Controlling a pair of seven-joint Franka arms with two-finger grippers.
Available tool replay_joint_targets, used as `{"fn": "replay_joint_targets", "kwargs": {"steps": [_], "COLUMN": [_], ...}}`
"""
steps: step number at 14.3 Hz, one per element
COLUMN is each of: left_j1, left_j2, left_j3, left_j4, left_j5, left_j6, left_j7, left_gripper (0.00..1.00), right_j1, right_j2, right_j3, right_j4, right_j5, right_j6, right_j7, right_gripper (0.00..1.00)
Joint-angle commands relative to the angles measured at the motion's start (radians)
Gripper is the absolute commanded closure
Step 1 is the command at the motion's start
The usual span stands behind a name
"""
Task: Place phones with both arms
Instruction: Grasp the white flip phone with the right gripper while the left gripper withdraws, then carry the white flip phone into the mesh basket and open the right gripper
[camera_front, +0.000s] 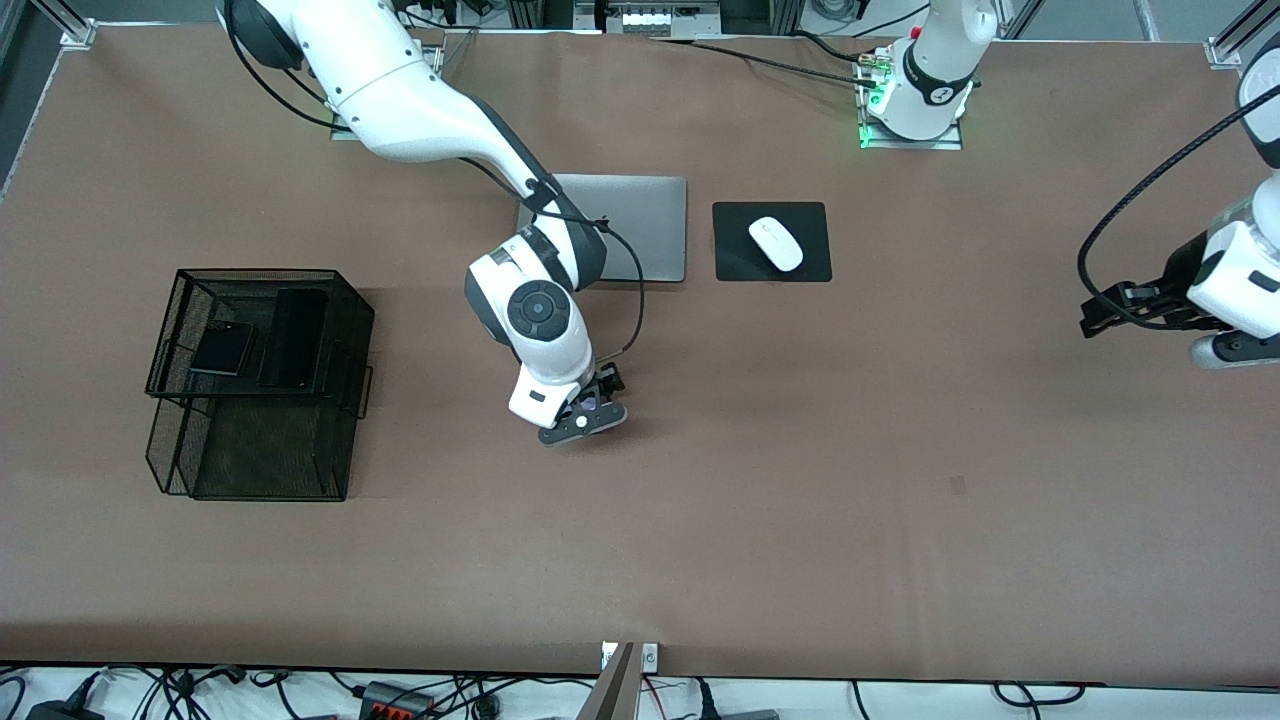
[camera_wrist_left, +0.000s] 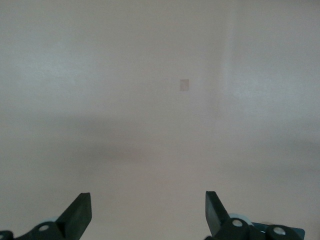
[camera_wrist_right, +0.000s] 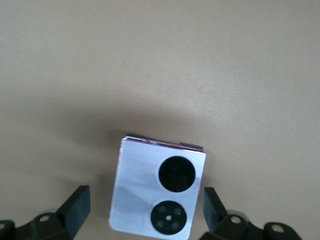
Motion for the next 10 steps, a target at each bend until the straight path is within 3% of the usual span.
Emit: {"fn": "replay_joint_targets", "kwargs": {"steps": [1, 3, 10], "left_j1": [-0.012, -0.024, -0.016], "left_j2": [-0.004, 0.035, 0.033], "left_j3": [-0.019, -0.02, -0.02], "left_j4": [0.029, 0.106, 0.115], "left_j5": [0.022, 0.017, -0.038], "left_j6": [-0.025, -0.122, -0.141], "left_j7": [-0.047, -0.06, -0.067], "left_gripper": [0.0, 0.0, 0.0], "right_j1": [0.003, 0.005, 0.005], "right_j2": [0.011, 0.021, 0.041], "right_j3": [-0.006, -0.004, -0.004], "right_j4": [0.006, 0.006, 0.006], "right_j5": [-0.019, -0.017, -0.022], "right_j6": [0.008, 0.009, 0.011], "right_j7": [0.022, 0.083, 0.099], "right_gripper": [0.0, 0.0, 0.0]}}
